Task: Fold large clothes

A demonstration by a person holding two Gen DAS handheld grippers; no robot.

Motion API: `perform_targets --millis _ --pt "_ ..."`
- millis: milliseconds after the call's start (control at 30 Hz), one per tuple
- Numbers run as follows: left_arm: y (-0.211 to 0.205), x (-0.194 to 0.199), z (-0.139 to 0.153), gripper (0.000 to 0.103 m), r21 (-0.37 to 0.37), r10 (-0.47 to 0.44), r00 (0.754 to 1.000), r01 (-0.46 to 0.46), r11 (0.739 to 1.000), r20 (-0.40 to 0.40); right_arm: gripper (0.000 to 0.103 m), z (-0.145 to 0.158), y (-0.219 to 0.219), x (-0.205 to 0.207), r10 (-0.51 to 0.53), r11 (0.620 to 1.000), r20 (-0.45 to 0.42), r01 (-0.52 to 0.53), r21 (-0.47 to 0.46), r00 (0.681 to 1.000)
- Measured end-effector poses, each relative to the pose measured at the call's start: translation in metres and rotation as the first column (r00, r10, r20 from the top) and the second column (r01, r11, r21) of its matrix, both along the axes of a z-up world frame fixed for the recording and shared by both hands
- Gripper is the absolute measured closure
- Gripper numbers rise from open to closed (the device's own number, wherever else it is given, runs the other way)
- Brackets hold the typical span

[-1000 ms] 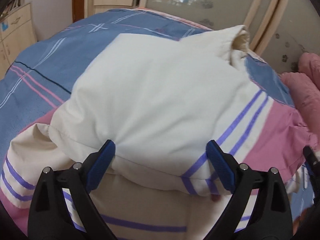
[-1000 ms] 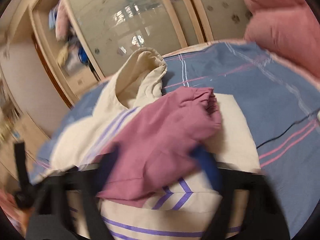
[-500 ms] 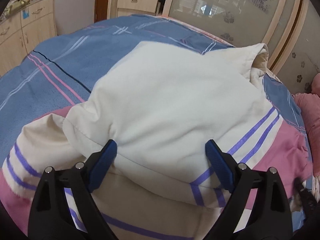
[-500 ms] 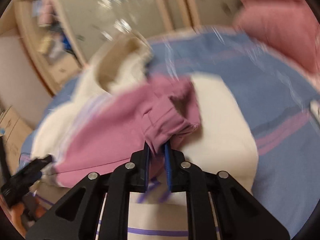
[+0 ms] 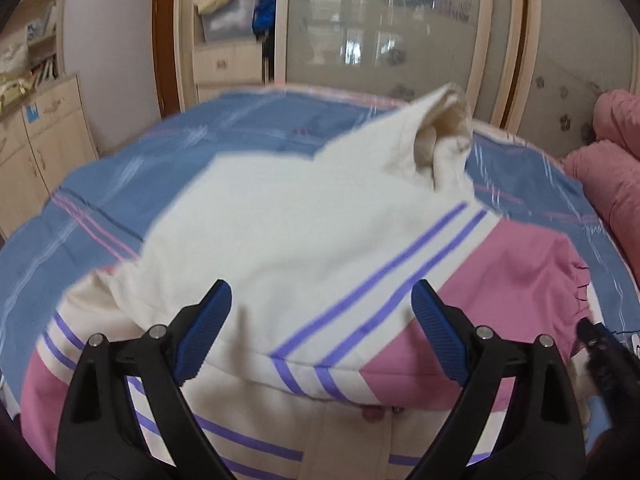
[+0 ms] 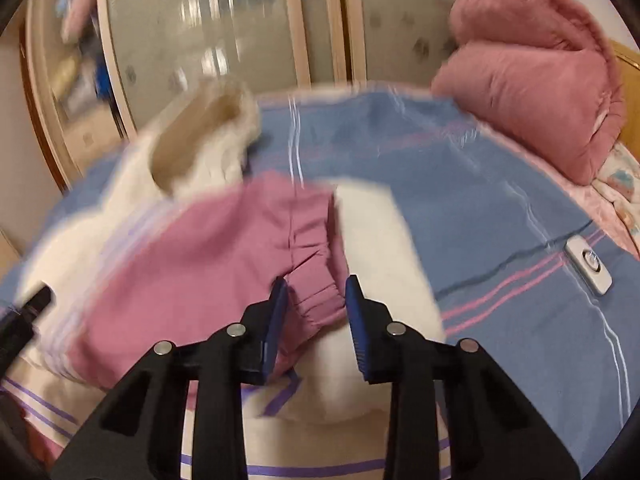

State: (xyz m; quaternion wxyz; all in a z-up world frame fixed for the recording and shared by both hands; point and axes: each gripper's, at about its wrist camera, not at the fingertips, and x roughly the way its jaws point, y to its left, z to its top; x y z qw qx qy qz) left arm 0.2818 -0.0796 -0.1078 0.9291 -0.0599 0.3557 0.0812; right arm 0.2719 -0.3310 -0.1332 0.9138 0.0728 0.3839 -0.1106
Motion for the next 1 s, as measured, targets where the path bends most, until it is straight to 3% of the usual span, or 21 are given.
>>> perform_targets --millis 133,233,300,400,533,633,700,800,833,867,933,1000 --pt "0.021 0.017 -0.042 0.006 -0.114 0.045 0.982 -0.067 0.991 -0.182 0.070 -0.012 -0.004 0.012 0.002 1.000 -0.073 0.000 0.018 0.997" --pt "0.040 0.016 -0.053 0.003 -0.198 0.054 0.982 -0.091 0.976 -0.183 0.066 -0.025 -0.007 0.020 0.017 0.999 -0.121 -0.011 0.051 0.992" --pt "0.038 0.014 -0.050 0.003 -0.176 0.059 0.983 -0.089 0.980 -0.172 0.064 -0.029 -0.005 0.024 0.019 0.999 -0.136 -0.013 0.045 0.990" --pt "0.031 0.000 -0.035 0.004 -0.144 0.064 0.994 -0.077 0.987 -0.089 0.063 -0.020 -0.003 0.025 0.015 0.999 -0.114 -0.010 0.041 0.993" --pt "0.017 -0.019 -0.006 0.004 -0.086 0.029 0.997 -0.022 0.996 0.074 0.063 0.007 -0.005 0.000 -0.037 0.998 0.028 0.036 0.046 0.999" --pt "-0.007 -0.021 0.007 0.004 0.029 -0.047 0.989 0.043 0.999 0.143 0.062 0.030 0.007 -0.015 -0.020 0.998 0.156 0.028 -0.049 0.988" --pt "-0.023 -0.015 0.005 0.004 0.097 -0.097 0.987 0.085 0.992 0.127 0.061 0.026 0.015 -0.010 0.012 0.997 0.112 -0.004 -0.078 0.994" --pt "-0.037 -0.001 -0.009 0.004 0.108 -0.149 0.987 0.143 0.984 0.054 0.057 -0.003 0.010 0.009 0.019 1.000 -0.038 -0.020 -0.024 0.999" --pt "-0.040 0.007 -0.016 0.004 0.106 -0.153 0.988 0.149 0.983 0.025 0.052 -0.012 0.009 0.015 0.019 0.999 -0.077 -0.021 -0.031 0.997" --pt "-0.041 0.013 -0.024 0.004 0.111 -0.148 0.989 0.149 0.983 -0.015 0.040 -0.015 0.009 0.017 0.010 0.999 -0.089 -0.015 -0.051 0.996" --pt "-0.039 0.024 -0.043 0.002 0.115 -0.133 0.987 0.143 0.983 -0.086 0.032 -0.015 0.005 0.018 0.009 0.999 -0.100 -0.013 -0.047 0.995" --pt "-0.037 0.025 -0.049 0.002 0.095 -0.133 0.988 0.141 0.985 -0.084 0.023 -0.017 0.002 0.020 0.020 1.000 -0.110 -0.021 -0.010 0.994"
